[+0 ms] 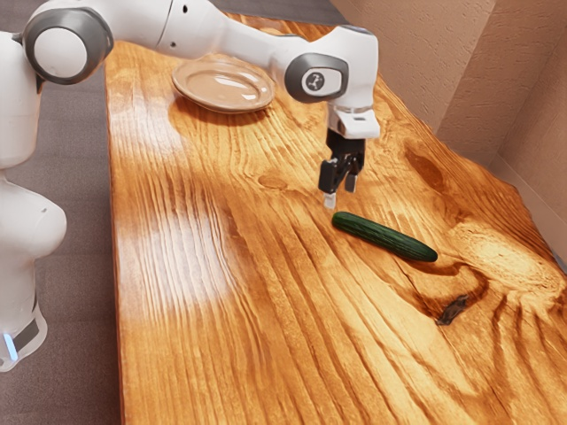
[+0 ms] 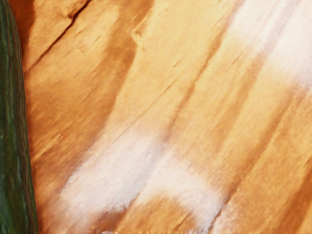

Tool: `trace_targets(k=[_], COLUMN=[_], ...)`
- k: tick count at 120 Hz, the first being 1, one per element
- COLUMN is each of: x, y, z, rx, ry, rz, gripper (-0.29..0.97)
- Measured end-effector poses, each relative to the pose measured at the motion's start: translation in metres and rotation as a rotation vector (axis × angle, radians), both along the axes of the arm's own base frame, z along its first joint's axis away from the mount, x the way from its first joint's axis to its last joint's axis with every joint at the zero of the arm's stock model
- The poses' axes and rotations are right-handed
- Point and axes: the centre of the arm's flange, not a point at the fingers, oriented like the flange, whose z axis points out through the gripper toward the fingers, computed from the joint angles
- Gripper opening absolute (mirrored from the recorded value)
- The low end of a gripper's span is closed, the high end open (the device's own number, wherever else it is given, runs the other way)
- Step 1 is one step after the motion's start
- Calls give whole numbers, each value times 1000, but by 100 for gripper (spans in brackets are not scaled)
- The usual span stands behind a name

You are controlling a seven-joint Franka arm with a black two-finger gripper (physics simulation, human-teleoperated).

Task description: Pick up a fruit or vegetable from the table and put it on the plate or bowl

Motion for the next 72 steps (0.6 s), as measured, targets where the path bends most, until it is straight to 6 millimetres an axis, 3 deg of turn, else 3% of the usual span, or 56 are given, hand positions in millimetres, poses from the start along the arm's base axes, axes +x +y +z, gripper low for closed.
trace_targets(k=[17, 36, 50, 72], x=[4, 13, 46, 88], y=[10, 25, 33, 26], z=[10, 6, 11, -4], rx=[62, 84, 94, 102], ry=[-19, -21, -57, -64], rz=[-12, -24, -31, -54], gripper=[68, 68, 68, 68])
